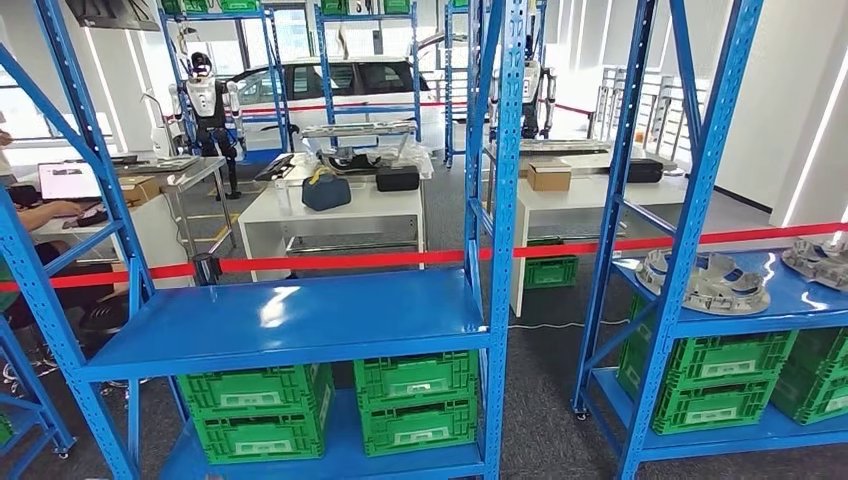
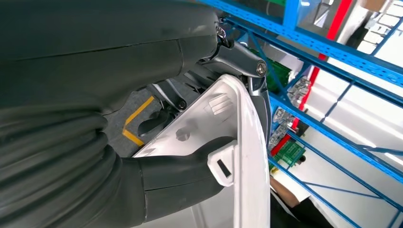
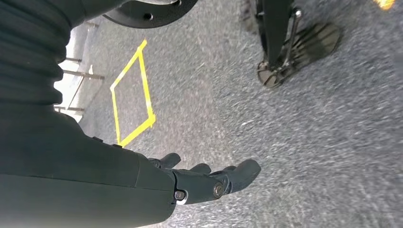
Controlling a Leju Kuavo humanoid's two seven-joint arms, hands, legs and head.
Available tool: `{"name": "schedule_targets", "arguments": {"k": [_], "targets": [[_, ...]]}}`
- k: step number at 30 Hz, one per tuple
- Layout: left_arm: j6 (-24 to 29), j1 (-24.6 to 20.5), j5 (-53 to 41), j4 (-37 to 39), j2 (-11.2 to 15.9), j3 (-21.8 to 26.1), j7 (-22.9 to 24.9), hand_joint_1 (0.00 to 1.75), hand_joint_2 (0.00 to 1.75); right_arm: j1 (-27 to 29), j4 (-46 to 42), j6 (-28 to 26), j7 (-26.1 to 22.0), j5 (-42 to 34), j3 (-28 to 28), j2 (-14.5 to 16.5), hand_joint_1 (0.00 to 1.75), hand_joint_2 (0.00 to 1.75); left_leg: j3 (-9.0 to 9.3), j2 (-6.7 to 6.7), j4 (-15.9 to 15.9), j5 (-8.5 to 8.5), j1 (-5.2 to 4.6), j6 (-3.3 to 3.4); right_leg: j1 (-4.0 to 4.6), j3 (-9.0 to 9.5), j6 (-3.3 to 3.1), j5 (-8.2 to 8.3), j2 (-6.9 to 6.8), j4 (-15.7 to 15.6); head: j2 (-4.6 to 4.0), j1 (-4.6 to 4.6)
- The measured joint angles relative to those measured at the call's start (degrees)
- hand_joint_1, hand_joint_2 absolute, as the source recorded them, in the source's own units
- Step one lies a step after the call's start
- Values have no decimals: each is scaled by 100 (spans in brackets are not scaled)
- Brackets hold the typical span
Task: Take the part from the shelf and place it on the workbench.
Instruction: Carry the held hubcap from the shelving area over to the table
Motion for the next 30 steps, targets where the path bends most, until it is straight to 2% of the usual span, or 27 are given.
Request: {"name": "schedule_targets", "arguments": {"k": [1, 2, 3, 4, 5, 6, 7, 8, 9, 10, 11, 12, 14, 15, 16, 17, 18, 19, 20, 21, 22, 23, 25, 26, 27, 29, 30], "targets": [[5, 22, 0, -4, 3, 10, -4, 175, 175, 0, 0, 19, -1, 2, 0, 0, 0, 175, 18, 0, 237, -21, 14, -21, -3, -94, 10, 68, -3, 13, 0, 1], [5, 40, -1, -12, 10, 22, -10, 175, 175, 0, 0, 40, 1, 4, 0, 0, 0, 175, 110, 0, 298, 88, 26, -36, -9, -187, 27, 132, -5, 31, 0, 1], [4, 51, -1, -27, 20, 39, -16, 175, 175, 0, 0, 58, 9, 11, 0, 0, 0, 175, 296, 0, 159, 250, 38, -47, -17, -278, 48, 192, -6, 52, 0, 1], [4, 54, -1, -51, 33, 57, -21, 175, 175, 0, 0, 71, 24, 22, 0, -1, 0, 175, 575, -2, -163, 368, 50, -55, -25, -362, 77, 247, -6, 75, 0, 2], [4, 51, 0, -77, 49, 71, -24, 175, 175, -1, 0, 78, 41, 33, 0, -1, 0, 175, 893, -8, -583, 390, 48, -55, -25, -433, 111, 292, -8, 100, 0, 1], [3, 49, 4, -105, 63, 87, -29, 175, 175, -2, 0, 81, 65, 44, 0, -2, 0, 175, 1167, -18, -982, 333, 41, -30, -23, -482, 146, 342, -9, 116, 0, 1], [3, 49, 9, -128, 76, 101, -36, 175, 175, -4, 0, 79, 87, 51, 0, -2, 0, 175, 1347, -29, -1271, 247, 27, -2, -19, -516, 178, 395, -10, 122, 0, 1], [3, 56, 15, -145, 88, 114, -43, 175, 175, -3, 0, 77, 103, 54, 1, -2, 0, 175, 1413, -38, -1412, 191, 6, 40, -17, -540, 206, 450, -11, 116, 0, 1], [3, 69, 20, -157, 100, 126, -50, 175, 175, 3, 0, 76, 115, 54, 1, -3, 0, 175, 1389, -40, -1448, 193, 4, 98, -17, -560, 238, 501, -10, 103, 0, 2], [3, 81, 22, -167, 110, 136, -57, 175, 175, 7, 0, 76, 116, 53, 1, -4, 0, 175, 1342, -30, -1445, 234, 8, 150, -22, -590, 271, 483, -6, 118, 0, 3], [3, 90, 27, -178, 119, 148, -63, 175, 175, 11, 0, 74, 116, 52, 1, -6, 0, 175, 1288, -19, -1442, 284, 13, 216, -26, -637, 302, 370, -1, 202, 0, 6], [4, 91, 34, -188, 126, 158, -69, 175, 175, 15, 0, 70, 117, 51, 0, -8, 0, 175, 1226, -7, -1444, 341, 21, 277, -28, -710, 328, 157, 6, 389, 0, 7], [8, 76, 51, -202, 139, 177, -78, 175, 175, 12, 0, 56, 123, 45, 0, -8, 0, 175, 1080, 5, -1420, 451, 6, 348, -30, -901, 348, -405, 17, 1068, 0, 10], [13, 69, 58, -204, 147, 182, -80, 175, 175, 11, 0, 51, 120, 36, 0, -8, 0, 175, 994, 7, -1399, 505, -8, 360, -27, -976, 349, -587, 21, 1428, 0, 11], [16, 63, 62, -205, 155, 190, -83, 175, 175, 9, 0, 49, 115, 23, 0, -8, 0, 175, 900, 9, -1372, 558, -24, 367, -23, -989, 341, -634, 24, 1682, 0, 11], [19, 57, 66, -211, 162, 201, -90, 175, 175, 7, 0, 49, 108, 10, 0, -8, 0, 175, 806, 10, -1340, 606, -39, 369, -14, -920, 322, -556, 26, 1762, 0, 11], [21, 50, 68, -225, 170, 215, -97, 175, 175, 5, 0, 49, 102, -1, 0, -9, 0, 175, 713, 11, -1307, 653, -54, 367, 3, -746, 286, -402, 30, 1632, 0, 12], [21, 42, 69, -243, 178, 233, -106, 175, 175, 2, 0, 51, 99, -6, 0, -9, 0, 175, 631, 10, -1277, 697, -67, 362, 25, -486, 237, -258, 35, 1337, 0, 12], [21, 33, 69, -266, 183, 250, -114, 175, 175, -4, -2, 54, 97, -8, 0, -16, 0, 175, 563, 11, -1251, 737, -84, 349, 52, -186, 174, -222, 39, 928, 0, 13], [22, 20, 71, -287, 192, 266, -116, 175, 175, -11, -3, 58, 91, -9, 0, -21, 0, 175, 515, 14, -1236, 778, -92, 330, 73, 79, 130, -246, 40, 535, 0, 13], [22, 5, 74, -302, 199, 279, -119, 175, 175, -15, -4, 64, 86, -9, -1, -25, 0, 175, 491, 20, -1235, 823, -91, 303, 93, 247, 103, -299, 44, 254, 0, 13], [23, -9, 80, -313, 205, 290, -120, 175, 175, -18, -5, 71, 81, -9, -1, -30, 0, 175, 476, 28, -1244, 873, -86, 272, 107, 322, 89, -343, 46, 88, 0, 14], [26, -26, 91, -322, 217, 303, -119, 175, 175, -14, -2, 75, 85, -21, -3, -18, 0, 175, 455, 33, -1279, 963, -72, 207, 93, 272, 71, -250, 43, 6, -1, 14], [35, -32, 96, -324, 223, 305, -115, 175, 175, -16, -1, 68, 90, -36, -8, -11, 0, 175, 418, 24, -1248, 897, -71, 173, 71, 229, 42, -182, 32, -23, -1, 11], [45, -42, 99, -325, 232, 307, -112, 175, 175, -18, 0, 57, 89, -57, -17, -5, 0, 175, 365, 12, -1128, 721, -68, 138, 47, 171, 12, -103, 19, -51, -1, 6], [66, -66, 103, -322, 244, 307, -104, 175, 175, -23, 0, 37, 74, -97, -47, -1, 0, 175, 227, -4, -563, 139, -34, 61, 28, 26, -23, 48, 2, -65, 0, -4], [70, -74, 103, -321, 246, 307, -103, 175, 175, -23, 0, 32, 73, -111, -62, -1, 0, 175, 176, -5, -197, -87, -13, 27, 25, -63, -20, 118, -2, -57, 0, -6]]}}
